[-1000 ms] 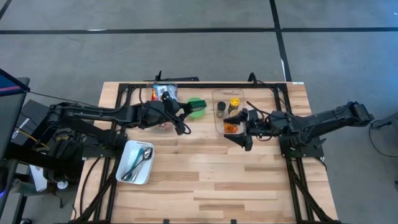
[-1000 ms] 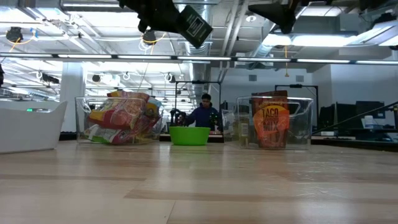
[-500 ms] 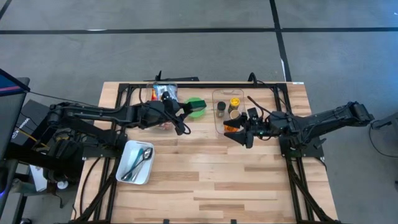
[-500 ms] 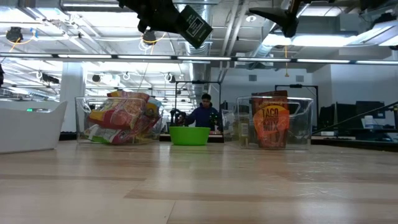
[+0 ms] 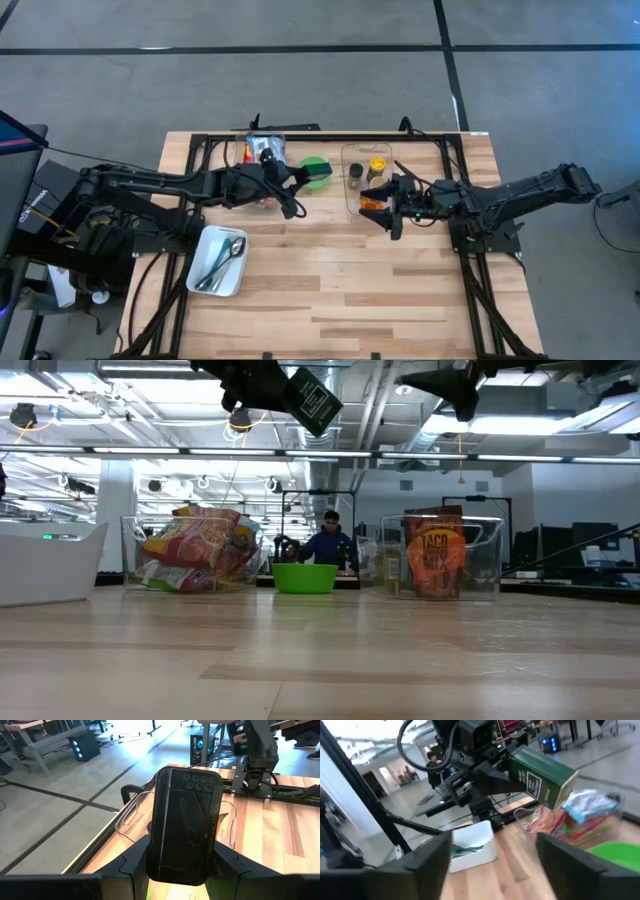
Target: Pick & Place Food Item
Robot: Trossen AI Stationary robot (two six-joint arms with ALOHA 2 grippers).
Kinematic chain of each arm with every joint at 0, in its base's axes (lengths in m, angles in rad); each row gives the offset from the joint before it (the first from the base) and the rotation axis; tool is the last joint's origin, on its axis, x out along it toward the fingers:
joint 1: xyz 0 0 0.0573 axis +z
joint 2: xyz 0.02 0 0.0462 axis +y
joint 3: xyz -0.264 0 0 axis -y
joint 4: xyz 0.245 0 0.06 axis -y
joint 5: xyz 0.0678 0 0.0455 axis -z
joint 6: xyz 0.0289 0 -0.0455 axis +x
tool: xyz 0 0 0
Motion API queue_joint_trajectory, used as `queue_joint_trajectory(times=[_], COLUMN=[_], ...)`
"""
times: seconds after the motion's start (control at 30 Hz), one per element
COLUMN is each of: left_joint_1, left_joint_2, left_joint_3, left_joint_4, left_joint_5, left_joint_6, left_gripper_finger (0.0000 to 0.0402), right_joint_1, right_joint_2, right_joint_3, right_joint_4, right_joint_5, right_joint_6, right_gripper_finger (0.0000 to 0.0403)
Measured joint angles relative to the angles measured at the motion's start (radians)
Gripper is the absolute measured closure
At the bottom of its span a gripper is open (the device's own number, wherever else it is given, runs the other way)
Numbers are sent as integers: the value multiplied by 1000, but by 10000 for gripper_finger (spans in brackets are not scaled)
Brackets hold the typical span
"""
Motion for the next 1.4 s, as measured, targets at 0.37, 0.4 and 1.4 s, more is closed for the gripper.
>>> queue_joint_trajectory(times=[0.37, 0.4, 1.4], left_joint_1=[0, 0, 0], left_joint_2=[0, 0, 5], left_joint_3=[0, 0, 0], left_joint_4=[0, 0, 15], left_joint_5=[0, 0, 11], left_joint_6=[0, 0, -23], left_gripper_finger=[261, 261, 261], right_joint_1=[-26, -33, 15], right_joint_2=[-1, -1, -452], right_joint_3=[0, 0, -80], right_joint_4=[-55, -69, -405], right_joint_5=[8, 8, -29], right_joint_6=[-185, -185, -463], right_gripper_finger=[349, 362, 376])
